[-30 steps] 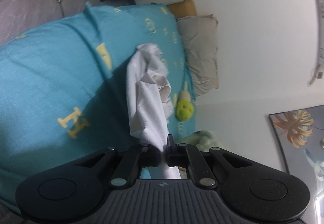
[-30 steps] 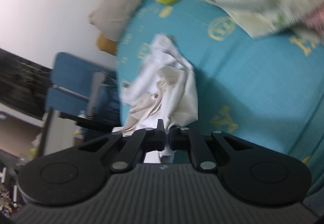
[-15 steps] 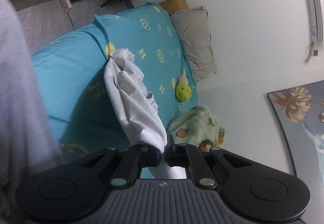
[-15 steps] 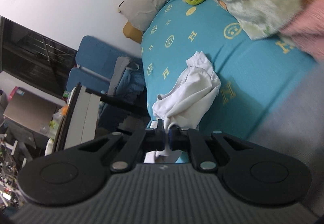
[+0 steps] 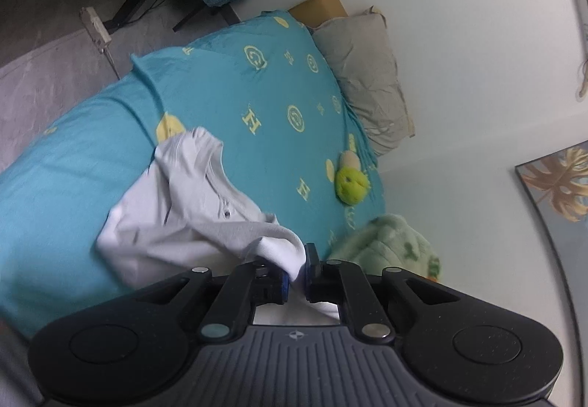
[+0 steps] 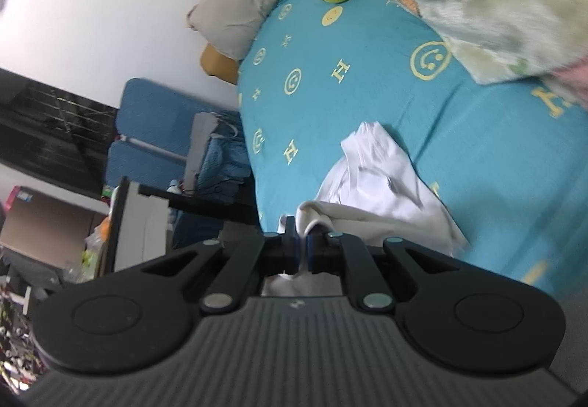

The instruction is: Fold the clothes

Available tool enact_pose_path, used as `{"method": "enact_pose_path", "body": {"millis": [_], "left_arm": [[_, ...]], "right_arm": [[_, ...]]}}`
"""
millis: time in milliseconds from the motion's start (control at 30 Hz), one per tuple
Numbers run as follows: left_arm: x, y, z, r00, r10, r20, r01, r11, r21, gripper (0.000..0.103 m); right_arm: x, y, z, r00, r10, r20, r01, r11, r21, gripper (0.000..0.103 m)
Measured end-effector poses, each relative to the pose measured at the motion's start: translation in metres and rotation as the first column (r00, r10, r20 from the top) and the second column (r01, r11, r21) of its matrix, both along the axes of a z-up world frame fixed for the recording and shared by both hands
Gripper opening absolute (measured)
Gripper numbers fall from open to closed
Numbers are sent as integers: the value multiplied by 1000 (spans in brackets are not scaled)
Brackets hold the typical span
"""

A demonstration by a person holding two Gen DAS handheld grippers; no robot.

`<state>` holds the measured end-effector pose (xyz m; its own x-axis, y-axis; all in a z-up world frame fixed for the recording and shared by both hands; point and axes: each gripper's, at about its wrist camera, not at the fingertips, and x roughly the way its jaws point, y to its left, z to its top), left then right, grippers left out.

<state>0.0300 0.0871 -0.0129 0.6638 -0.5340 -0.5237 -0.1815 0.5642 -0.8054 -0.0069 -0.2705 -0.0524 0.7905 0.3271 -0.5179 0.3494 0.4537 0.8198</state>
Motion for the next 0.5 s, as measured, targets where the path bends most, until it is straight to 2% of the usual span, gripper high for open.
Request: {"method": "enact_pose_path", "body": {"millis": [133, 300, 500], "left_arm": [[56, -8, -17, 1000, -1, -12, 2, 998, 56, 8], [118, -15, -47, 1000, -22, -10, 23, 993, 120, 8], [160, -11, -98, 998, -45, -31, 49, 993, 107, 8]], "right_arm": [[55, -6, -20, 999, 9, -36, -9, 1000, -2, 7], [105, -18, -60, 997, 17, -71, -14, 999, 44, 7], [135, -30, -95, 993, 37, -112, -25, 994, 106, 7]]}}
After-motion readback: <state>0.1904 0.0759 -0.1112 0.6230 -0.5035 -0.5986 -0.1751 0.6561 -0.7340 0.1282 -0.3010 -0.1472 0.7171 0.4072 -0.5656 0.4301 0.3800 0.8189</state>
